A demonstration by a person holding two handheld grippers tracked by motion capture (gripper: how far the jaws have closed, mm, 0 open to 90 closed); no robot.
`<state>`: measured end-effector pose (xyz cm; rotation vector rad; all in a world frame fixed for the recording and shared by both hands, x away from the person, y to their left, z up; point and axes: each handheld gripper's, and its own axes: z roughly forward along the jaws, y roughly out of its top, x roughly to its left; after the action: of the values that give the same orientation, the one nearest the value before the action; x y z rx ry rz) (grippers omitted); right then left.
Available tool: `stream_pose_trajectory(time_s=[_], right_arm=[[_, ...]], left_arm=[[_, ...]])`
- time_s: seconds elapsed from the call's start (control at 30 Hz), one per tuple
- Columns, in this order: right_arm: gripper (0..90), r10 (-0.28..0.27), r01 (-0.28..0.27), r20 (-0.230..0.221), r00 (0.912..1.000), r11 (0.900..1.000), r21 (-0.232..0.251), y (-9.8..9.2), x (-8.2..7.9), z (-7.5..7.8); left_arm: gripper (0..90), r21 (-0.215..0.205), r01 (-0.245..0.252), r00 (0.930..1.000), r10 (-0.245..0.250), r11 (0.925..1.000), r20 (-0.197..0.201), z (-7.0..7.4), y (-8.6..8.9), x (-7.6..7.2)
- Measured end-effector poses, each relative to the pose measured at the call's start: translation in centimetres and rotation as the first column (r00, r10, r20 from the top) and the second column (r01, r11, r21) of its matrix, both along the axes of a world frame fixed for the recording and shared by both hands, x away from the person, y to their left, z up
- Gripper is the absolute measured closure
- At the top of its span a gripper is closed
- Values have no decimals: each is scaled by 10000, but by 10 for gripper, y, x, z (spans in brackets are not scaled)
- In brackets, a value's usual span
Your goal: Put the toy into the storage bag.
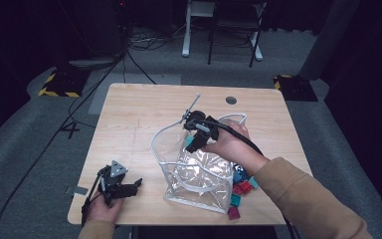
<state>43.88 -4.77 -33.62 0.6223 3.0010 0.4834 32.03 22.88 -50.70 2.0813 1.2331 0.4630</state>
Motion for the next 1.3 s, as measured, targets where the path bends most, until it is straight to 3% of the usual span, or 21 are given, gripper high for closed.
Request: stream_pose_trajectory(time_s=[0.37,0.57,0.7,0.87,0.97,1.07,1.17,1.3], right_arm=[[565,148,-210,-638,9979,9949,-983,4,-2,-13],[564,154,-229,-729,9972,9945,-1021,3,-2,-14],[530,153,-198,-602,9981,9970,-755,0,-2,-11],[457,-16,23,-305,9995,9997,233,-11,-2,-2],[464,-260,267,-88,9996,9945,1009,-22,-4,9],[468,-393,371,77,9992,9803,1938,-35,-7,20],[471,-593,519,211,9980,9653,2560,-47,-12,31],[472,-704,510,442,9965,9375,3443,-68,-20,43]], left_arm=[[208,2,2,10000,-2,10000,-2,0,0,0],[208,3,2,10000,-2,10000,-3,0,0,0],[208,5,3,10000,-3,10000,-2,0,0,0],[207,-2,4,10000,-4,10000,-9,0,0,0],[206,-2,0,10000,0,10000,-9,0,0,0],[206,-1,1,10000,-1,10000,-7,0,0,0],[206,-4,2,10000,-2,10000,-7,0,0,0],[207,-1,-1,10000,1,10000,-12,0,0,0]])
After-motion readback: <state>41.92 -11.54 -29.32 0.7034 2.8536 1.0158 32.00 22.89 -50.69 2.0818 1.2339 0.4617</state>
